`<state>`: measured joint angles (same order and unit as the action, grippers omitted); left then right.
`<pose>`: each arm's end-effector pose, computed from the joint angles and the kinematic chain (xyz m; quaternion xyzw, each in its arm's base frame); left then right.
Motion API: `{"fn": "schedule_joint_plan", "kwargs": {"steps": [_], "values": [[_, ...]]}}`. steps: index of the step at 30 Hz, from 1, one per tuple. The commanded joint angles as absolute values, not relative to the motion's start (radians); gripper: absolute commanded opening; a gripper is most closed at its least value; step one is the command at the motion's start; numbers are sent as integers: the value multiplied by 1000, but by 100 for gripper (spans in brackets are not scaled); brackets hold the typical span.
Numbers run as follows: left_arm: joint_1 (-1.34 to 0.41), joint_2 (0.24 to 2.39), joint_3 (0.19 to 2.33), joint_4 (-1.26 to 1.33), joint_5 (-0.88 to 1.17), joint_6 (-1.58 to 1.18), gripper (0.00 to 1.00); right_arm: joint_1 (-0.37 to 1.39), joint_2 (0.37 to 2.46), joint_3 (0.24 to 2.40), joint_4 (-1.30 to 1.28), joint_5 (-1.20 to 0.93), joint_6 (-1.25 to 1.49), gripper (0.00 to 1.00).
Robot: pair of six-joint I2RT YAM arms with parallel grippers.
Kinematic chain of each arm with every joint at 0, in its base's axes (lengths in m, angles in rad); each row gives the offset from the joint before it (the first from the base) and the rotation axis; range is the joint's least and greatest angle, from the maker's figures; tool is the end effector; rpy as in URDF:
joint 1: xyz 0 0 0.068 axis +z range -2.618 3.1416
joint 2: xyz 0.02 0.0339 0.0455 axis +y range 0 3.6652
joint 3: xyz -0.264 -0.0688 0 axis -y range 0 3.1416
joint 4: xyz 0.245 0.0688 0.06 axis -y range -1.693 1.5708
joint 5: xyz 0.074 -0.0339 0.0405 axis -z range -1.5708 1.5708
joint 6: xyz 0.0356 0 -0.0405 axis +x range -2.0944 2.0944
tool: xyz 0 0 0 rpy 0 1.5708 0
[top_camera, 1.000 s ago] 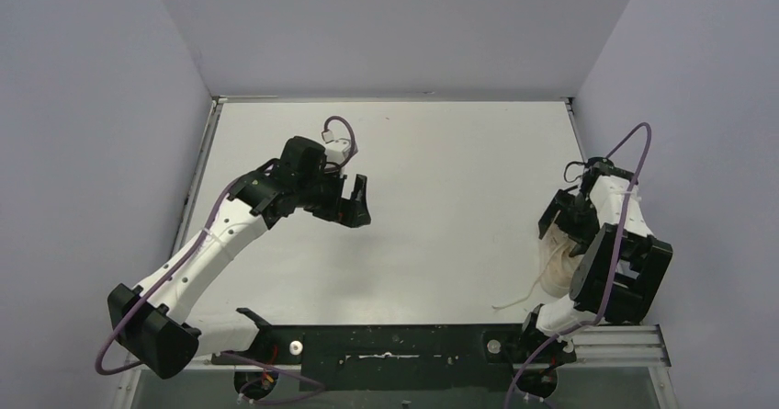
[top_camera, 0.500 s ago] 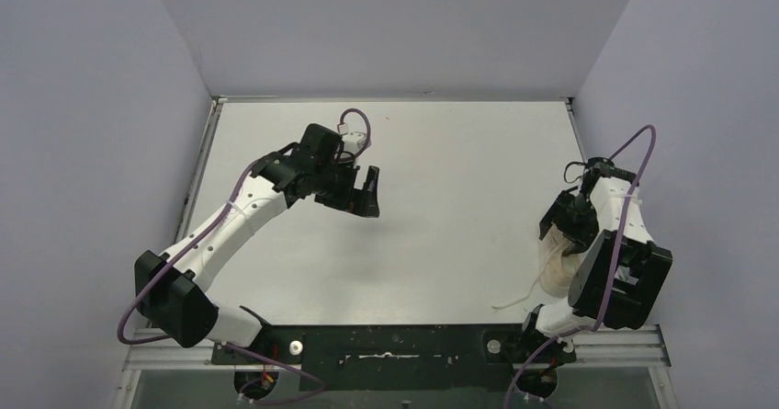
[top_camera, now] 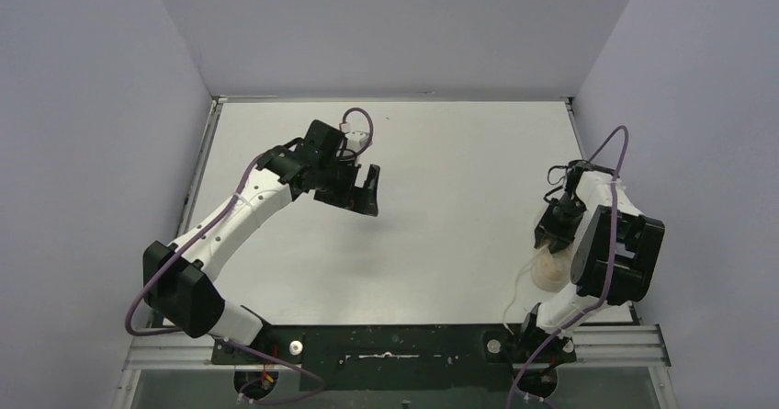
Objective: Tie the shoes
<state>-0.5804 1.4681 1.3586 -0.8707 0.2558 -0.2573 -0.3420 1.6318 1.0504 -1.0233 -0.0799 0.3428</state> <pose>0.2488 -0.1739 0.3189 0.1893 0.9306 -0.2289 0.2141 0.2554 -0.0879 0.1832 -0.3361 -0.9408 -0.0399 0.0170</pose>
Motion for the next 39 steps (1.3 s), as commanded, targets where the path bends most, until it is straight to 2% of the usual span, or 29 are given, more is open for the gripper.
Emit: {"fn": "schedule_joint_plan", "kwargs": {"steps": [1, 5, 7, 13, 18, 22, 28, 29, 30, 32, 34, 35, 37, 39], "values": [[-533, 1475, 1404, -862, 269, -278, 96, -205, 1629, 1044, -979, -140, 384, 27], [-449, 1472, 1371, -853, 310, -347, 96, -19, 1634, 1029, -948, -169, 514, 15], [-402, 1465, 1344, -859, 315, -374, 96, 97, 1651, 1027, -905, -206, 633, 13], [-327, 1417, 1251, -895, 263, -380, 96, 426, 1813, 1186, -823, -231, 907, 10], [-302, 1351, 1165, -863, 275, -425, 96, 620, 1986, 1367, -784, -207, 1046, 9], [-300, 1295, 1130, -846, 296, -500, 96, 703, 2041, 1474, -802, -168, 1059, 8], [-305, 1190, 1014, -719, 370, -592, 96, 733, 2025, 1461, -804, -207, 936, 10], [-305, 1188, 999, -702, 383, -597, 96, 729, 2021, 1454, -806, -218, 906, 13], [-307, 1189, 986, -684, 397, -599, 96, 724, 2013, 1450, -803, -235, 875, 19], [-312, 1207, 965, -632, 427, -601, 96, 715, 1962, 1444, -781, -266, 797, 36], [-322, 1235, 949, -566, 475, -602, 96, 704, 1897, 1445, -787, -266, 715, 57], [-332, 1252, 945, -527, 498, -601, 96, 693, 1865, 1445, -797, -283, 678, 63], [-368, 1298, 955, -464, 533, -588, 96, 654, 1798, 1440, -842, -313, 607, 69], [-417, 1372, 1004, -445, 546, -554, 96, 598, 1717, 1401, -890, -346, 521, 70]]}}
